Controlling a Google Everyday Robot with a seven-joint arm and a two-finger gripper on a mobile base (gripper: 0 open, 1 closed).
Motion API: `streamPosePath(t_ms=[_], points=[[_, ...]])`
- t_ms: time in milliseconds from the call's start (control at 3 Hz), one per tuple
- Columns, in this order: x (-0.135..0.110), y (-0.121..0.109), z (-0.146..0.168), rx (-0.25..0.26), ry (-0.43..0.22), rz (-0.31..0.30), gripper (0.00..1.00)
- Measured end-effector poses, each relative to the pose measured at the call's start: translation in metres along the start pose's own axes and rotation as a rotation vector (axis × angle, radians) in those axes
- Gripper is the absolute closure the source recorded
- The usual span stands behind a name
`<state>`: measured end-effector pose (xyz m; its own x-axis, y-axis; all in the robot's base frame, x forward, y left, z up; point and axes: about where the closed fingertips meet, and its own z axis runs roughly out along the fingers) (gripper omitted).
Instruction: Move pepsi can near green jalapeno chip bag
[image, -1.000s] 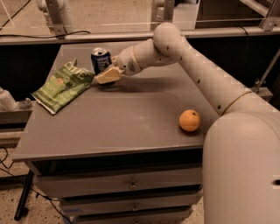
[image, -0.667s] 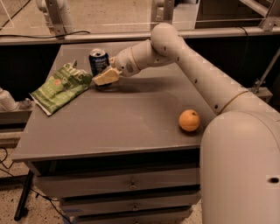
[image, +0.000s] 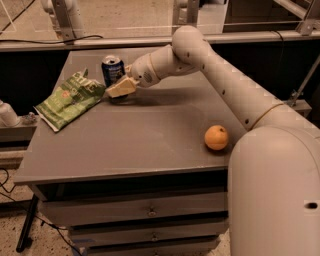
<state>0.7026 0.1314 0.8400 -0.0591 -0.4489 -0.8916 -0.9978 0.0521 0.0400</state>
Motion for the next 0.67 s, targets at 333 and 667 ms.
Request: streamPosePath(t_ms=[333, 667], points=[[-0.0002, 0.0, -0.0001, 0.0, 0.0, 0.0, 0.37], [-0.0002, 0.0, -0.0001, 0.0, 0.0, 0.0, 0.12]])
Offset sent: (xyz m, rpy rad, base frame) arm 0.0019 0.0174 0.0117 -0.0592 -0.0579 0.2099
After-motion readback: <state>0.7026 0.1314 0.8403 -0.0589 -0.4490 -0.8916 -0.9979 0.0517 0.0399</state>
